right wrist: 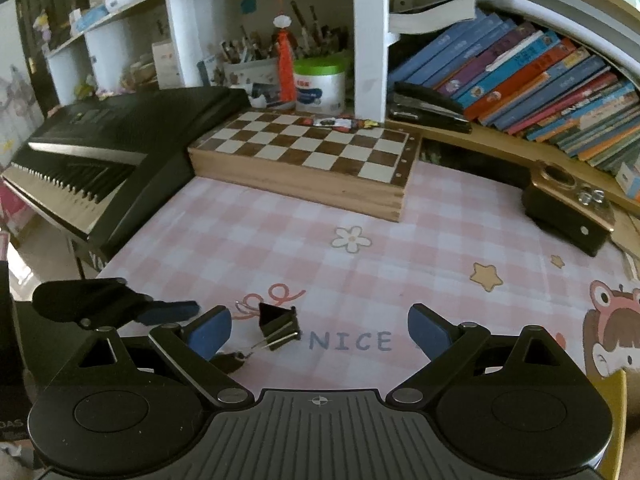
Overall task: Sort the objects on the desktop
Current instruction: 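Grasp the white charger plug with the left gripper while the right grasps the black binder clip, then lift the charger and binder clip and carry both toward the yellow box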
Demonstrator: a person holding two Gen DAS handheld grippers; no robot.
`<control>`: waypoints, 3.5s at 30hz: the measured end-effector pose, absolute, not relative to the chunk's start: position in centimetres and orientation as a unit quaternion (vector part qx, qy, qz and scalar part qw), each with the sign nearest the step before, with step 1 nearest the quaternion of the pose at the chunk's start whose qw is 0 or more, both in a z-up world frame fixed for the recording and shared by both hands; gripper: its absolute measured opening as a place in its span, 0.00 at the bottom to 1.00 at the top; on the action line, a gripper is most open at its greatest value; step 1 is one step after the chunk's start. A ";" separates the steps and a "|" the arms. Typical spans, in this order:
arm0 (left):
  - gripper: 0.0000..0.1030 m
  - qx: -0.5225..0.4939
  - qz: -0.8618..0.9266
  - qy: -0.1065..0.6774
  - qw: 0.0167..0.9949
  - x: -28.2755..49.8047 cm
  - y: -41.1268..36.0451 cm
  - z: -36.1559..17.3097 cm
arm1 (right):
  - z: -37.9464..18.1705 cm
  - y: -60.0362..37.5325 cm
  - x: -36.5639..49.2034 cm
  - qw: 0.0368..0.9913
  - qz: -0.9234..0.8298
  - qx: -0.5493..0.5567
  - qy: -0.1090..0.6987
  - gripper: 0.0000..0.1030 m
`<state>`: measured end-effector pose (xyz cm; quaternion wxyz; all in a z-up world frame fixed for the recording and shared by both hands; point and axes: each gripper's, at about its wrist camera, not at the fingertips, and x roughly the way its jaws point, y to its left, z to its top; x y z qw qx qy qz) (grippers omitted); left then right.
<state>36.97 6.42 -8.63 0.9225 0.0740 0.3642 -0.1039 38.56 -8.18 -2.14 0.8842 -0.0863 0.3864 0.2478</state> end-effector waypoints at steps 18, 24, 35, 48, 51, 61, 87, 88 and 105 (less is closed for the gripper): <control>0.41 -0.052 -0.021 0.363 0.930 30.0 10.3 -6.0 | -6.4 -4.2 40.5 0.844 0.284 -0.138 0.435 0.35; 0.41 -0.084 -0.005 0.341 0.936 28.8 10.8 -4.4 | -6.0 -4.7 40.1 0.847 0.291 -0.116 0.429 0.23; 0.41 -0.092 -0.004 0.318 0.944 26.2 11.0 -2.3 | -2.4 -6.4 37.4 0.866 0.291 -0.069 0.402 0.23; 0.41 -0.089 -0.025 0.291 0.952 21.2 10.4 0.7 | 1.1 -9.5 31.1 0.886 0.275 -0.031 0.372 0.23; 0.41 -0.094 -0.032 0.283 0.954 19.8 10.4 1.5 | 1.9 -10.5 29.3 0.893 0.267 -0.022 0.362 0.23; 0.41 -0.098 -0.075 0.274 0.954 15.5 9.3 2.8 | 3.1 -13.3 23.3 0.905 0.232 0.010 0.355 0.23; 0.41 -0.089 -0.143 0.306 0.937 3.5 8.7 1.4 | 0.8 -15.1 7.9 0.901 0.182 0.040 0.391 0.23; 0.41 -0.088 -0.146 0.308 0.936 3.1 8.6 1.3 | 0.7 -15.3 7.5 0.901 0.180 0.041 0.392 0.23; 0.41 -0.051 -0.248 0.345 0.904 2.2 3.5 0.0 | -0.5 -20.3 2.2 0.906 0.091 0.078 0.407 0.23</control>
